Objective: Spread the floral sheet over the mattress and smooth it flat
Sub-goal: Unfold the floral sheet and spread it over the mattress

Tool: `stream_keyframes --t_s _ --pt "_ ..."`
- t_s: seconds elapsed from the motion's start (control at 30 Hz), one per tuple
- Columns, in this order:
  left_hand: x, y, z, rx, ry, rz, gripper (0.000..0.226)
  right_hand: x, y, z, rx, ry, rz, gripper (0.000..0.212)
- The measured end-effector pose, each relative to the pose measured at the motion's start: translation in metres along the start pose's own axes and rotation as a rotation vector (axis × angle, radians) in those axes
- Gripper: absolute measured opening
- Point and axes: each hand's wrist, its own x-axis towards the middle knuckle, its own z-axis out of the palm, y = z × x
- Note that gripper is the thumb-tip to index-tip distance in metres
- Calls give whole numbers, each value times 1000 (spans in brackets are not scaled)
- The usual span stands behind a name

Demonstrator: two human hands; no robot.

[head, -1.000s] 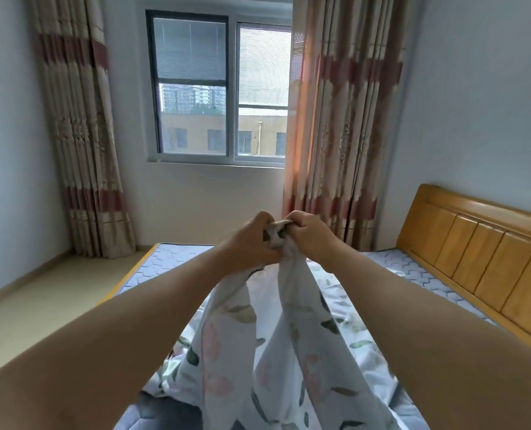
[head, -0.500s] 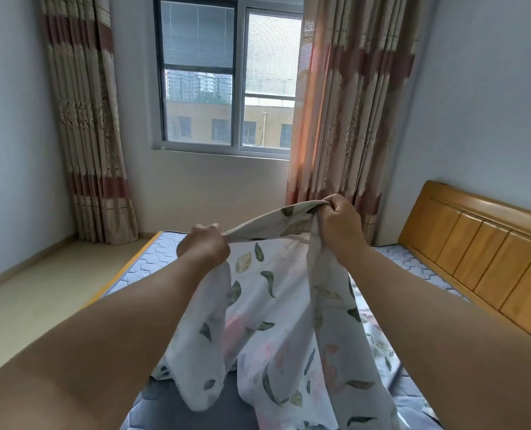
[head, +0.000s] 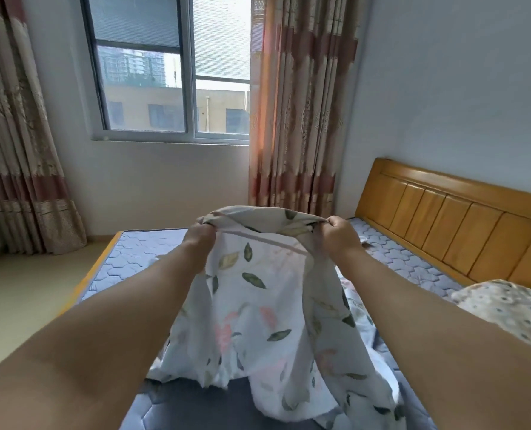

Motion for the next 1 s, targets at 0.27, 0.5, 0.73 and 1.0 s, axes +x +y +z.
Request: stream_keyframes --t_s 0.27,0.5,0.73,1.0 --pt "-27 -4 -58 643 113 286 37 -97 -30 42 -78 25 115 47" --pt "-63 -8 -114 621 155 515 36 -170 -57 48 -258 -153 211 95" --pt "-157 -38 -158 517 -353 697 17 -274 -85 71 -412 -60 41 87" --pt "-247 -79 -232 709 -596 911 19 -382 -103 117 -235 -137 55 17"
